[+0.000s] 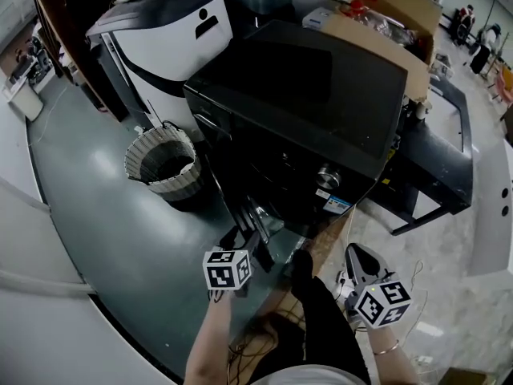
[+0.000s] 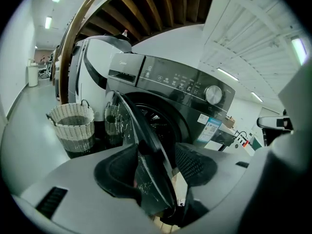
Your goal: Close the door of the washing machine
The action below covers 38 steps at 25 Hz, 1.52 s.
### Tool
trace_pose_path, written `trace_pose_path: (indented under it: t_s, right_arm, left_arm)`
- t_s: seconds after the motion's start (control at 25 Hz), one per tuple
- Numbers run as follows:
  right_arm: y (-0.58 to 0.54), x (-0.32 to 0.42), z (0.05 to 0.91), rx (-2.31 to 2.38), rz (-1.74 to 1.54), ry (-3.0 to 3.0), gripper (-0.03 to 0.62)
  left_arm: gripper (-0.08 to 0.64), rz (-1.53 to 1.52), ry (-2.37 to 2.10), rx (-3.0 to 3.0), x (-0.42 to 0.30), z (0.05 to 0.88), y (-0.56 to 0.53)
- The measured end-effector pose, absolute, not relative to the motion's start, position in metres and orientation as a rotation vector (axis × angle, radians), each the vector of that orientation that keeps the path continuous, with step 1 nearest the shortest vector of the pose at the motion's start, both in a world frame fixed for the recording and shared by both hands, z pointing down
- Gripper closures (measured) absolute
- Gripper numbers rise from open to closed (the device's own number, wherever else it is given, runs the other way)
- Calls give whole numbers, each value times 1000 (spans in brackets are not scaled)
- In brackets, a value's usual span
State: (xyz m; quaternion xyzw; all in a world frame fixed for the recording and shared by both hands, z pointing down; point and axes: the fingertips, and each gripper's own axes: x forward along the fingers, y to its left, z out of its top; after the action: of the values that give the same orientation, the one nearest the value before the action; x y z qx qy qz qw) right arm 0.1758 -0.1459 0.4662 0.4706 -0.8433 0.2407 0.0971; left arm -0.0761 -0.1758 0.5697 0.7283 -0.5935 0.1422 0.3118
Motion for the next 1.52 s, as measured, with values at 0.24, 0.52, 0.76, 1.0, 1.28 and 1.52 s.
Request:
trace_pose_path:
  t_s: [0.24,0.52,0.76,1.0,1.28,1.52]
  right_arm:
    - [-158,186,471,1437,735,-2480,584]
    - [-169,204,479,1496,762,-2444,584]
    - [-179,219,484,1540,781,-2420,584]
    - [-190,228,489,1570,796,-2403,584]
    - [-199,232,493,1587,813,-2392,584]
    - [-208,235,501,1587,830,-2383,584]
  left_arm:
    - [299,386,-1535,1969,-46,573,-201]
    - [298,383,-1491,2016,-13,577,-235]
    - [298,404,-1462,2059,10,579,-264]
    - [298,433,-1440,2097,27,581,-291]
    - [298,432,-1425,2123,33,581,-302]
    - [291,425,-1434,2118,36,583,-308]
